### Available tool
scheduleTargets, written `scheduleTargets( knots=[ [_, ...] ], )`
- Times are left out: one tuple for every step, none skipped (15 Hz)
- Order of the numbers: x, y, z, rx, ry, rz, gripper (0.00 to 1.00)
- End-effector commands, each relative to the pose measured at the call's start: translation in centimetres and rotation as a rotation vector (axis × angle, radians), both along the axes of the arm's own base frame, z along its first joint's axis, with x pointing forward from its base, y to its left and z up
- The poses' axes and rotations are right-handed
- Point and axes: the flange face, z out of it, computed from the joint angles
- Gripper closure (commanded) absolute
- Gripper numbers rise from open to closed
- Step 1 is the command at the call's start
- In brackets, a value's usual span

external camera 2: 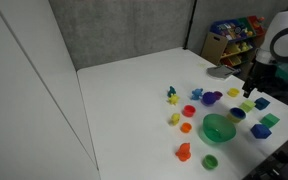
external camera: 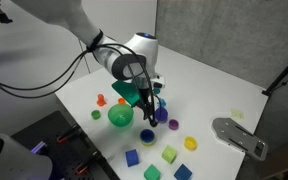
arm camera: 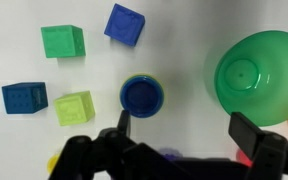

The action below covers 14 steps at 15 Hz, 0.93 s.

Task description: Pick up the dark blue bowl from the table and put it in the light blue bowl

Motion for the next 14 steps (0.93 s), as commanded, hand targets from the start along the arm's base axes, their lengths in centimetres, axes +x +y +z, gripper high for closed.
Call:
scheduleTargets(
  knots=[
    [-1.3,2.0,6.5,-0.047,0.005,0.042,0.0],
    [-1.7,2.4,8.4,-0.052,0.017,0.051,0.0],
    [-2.1,2.8,10.1,-0.055,0.029,0.063,0.0],
    [-2.7,3.1,12.1,-0.053,0.036,0.07,0.0],
    [-3.2,3.3,13.9,-0.048,0.037,0.07,0.0],
    [-3.9,3.5,15.6,-0.046,0.035,0.069,0.0],
    [-4.5,3.5,17.2,-0.045,0.029,0.067,0.0],
    [-5.0,3.6,18.7,-0.046,0.023,0.063,0.0],
    [-5.6,3.6,20.0,-0.046,0.016,0.058,0.0],
    [-6.1,3.5,21.1,-0.049,0.008,0.052,0.0],
    [-6.5,3.4,21.8,-0.054,0.0,0.041,0.0],
    [-5.7,3.6,20.1,-0.043,0.01,0.05,0.0],
    [-6.2,3.6,21.0,-0.044,-0.001,0.048,0.0],
    [-6.4,3.6,21.5,-0.045,-0.009,0.047,0.0]
  ],
)
